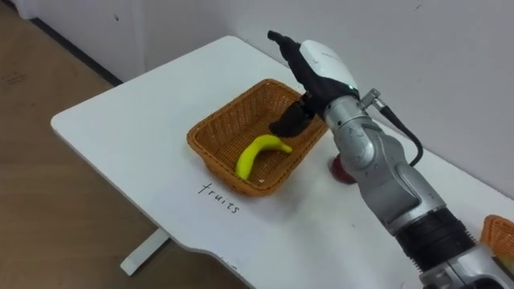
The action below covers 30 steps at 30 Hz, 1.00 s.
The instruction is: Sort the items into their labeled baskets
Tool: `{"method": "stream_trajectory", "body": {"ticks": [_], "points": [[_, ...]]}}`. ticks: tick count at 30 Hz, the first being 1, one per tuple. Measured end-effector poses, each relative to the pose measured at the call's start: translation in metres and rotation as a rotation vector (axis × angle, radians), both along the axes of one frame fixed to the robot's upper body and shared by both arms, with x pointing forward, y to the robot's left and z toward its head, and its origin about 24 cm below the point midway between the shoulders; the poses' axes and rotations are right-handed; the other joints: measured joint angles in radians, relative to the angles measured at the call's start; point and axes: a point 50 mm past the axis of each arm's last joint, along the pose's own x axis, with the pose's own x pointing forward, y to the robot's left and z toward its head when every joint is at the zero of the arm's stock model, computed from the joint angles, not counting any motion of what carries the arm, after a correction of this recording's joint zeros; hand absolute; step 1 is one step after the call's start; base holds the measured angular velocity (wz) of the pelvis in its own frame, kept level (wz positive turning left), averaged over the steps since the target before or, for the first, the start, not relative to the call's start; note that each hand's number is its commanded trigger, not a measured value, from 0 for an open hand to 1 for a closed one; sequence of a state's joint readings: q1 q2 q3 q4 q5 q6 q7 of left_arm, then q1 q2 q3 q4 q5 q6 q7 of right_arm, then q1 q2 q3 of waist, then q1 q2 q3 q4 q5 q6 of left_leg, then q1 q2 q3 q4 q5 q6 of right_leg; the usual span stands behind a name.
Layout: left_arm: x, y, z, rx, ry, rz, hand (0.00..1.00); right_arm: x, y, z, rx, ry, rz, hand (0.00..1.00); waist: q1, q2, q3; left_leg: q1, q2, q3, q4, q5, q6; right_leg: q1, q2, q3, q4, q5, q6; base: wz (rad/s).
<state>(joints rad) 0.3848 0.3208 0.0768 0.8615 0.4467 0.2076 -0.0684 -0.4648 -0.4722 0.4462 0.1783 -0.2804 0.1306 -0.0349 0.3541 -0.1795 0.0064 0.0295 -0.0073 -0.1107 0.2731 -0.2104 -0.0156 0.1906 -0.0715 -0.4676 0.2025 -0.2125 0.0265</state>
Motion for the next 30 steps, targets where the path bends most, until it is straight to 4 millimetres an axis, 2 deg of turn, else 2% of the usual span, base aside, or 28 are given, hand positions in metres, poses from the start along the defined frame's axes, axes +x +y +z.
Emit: {"method": "stream_trajectory", "body": {"ticks": [5,6,9,12,17,20,23,25,30], "points": [[-0.001,-0.013,-0.006,-0.035,-0.003,0.012,0.0,0.003,-0.013,0.011,0.104,-0.036,-0.057,0.0,-0.048,0.031,-0.0076,0.011,-0.006,0.008,-0.004,0.004,0.006,0.01,-0.007,0.003,-0.001,0.0,0.0,-0.02],[-0.001,-0.014,-0.006,-0.039,-0.003,0.01,0.0,0.003,-0.014,0.012,0.126,-0.041,-0.062,0.0,-0.051,0.038,-0.0042,0.016,-0.007,0.008,-0.004,0.004,0.007,0.016,-0.008,0.006,-0.001,0.0,0.0,-0.04],[-0.001,-0.017,-0.007,-0.043,-0.011,0.0,0.0,0.004,-0.018,0.017,0.19,-0.064,-0.079,0.0,-0.076,0.055,-0.0028,0.023,-0.006,0.017,-0.006,0.005,0.007,0.018,-0.007,0.023,0.0,0.0,0.0,-0.11],[0.001,-0.024,-0.009,-0.05,-0.03,-0.007,0.0,0.002,-0.027,0.016,0.257,-0.076,-0.123,0.0,-0.088,0.074,-0.0052,0.027,-0.007,0.029,-0.006,0.006,0.01,0.016,-0.011,0.028,0.002,0.0,0.0,-0.09],[-0.003,-0.03,-0.009,-0.057,-0.044,0.0,0.0,-0.007,-0.049,0.001,0.462,-0.031,-0.246,0.0,-0.107,0.086,-0.0041,0.035,-0.006,0.036,-0.005,0.006,0.012,0.023,-0.013,0.03,0.003,0.0,0.0,-0.01],[-0.005,-0.032,-0.01,-0.064,-0.038,0.002,0.0,-0.008,-0.053,-0.003,0.544,-0.007,-0.281,0.0,-0.126,0.101,-0.0022,0.035,-0.005,0.042,-0.004,0.006,0.012,0.021,-0.012,0.037,0.002,0.0,0.0,-0.06],[-0.008,-0.033,-0.01,-0.069,-0.029,0.004,0.0,-0.01,-0.055,-0.008,0.571,0.012,-0.292,0.0,-0.135,0.124,-0.0032,0.035,-0.006,0.043,-0.004,0.006,0.013,0.02,-0.014,0.037,0.003,0.0,0.0,0.0],[-0.008,-0.034,-0.01,-0.07,-0.029,0.004,0.0,-0.012,-0.056,-0.014,0.586,0.03,-0.302,0.0,-0.145,0.131,-0.0027,0.034,-0.006,0.043,-0.004,0.006,0.013,0.02,-0.014,0.035,0.003,0.0,0.0,0.02],[-0.011,-0.038,-0.013,-0.084,-0.022,0.011,0.0,-0.017,-0.063,-0.033,0.602,0.086,-0.366,0.0,-0.16,0.137,-0.0004,0.033,-0.006,0.044,-0.003,0.005,0.014,0.019,-0.016,0.03,0.003,0.0,0.001,0.01]]}}
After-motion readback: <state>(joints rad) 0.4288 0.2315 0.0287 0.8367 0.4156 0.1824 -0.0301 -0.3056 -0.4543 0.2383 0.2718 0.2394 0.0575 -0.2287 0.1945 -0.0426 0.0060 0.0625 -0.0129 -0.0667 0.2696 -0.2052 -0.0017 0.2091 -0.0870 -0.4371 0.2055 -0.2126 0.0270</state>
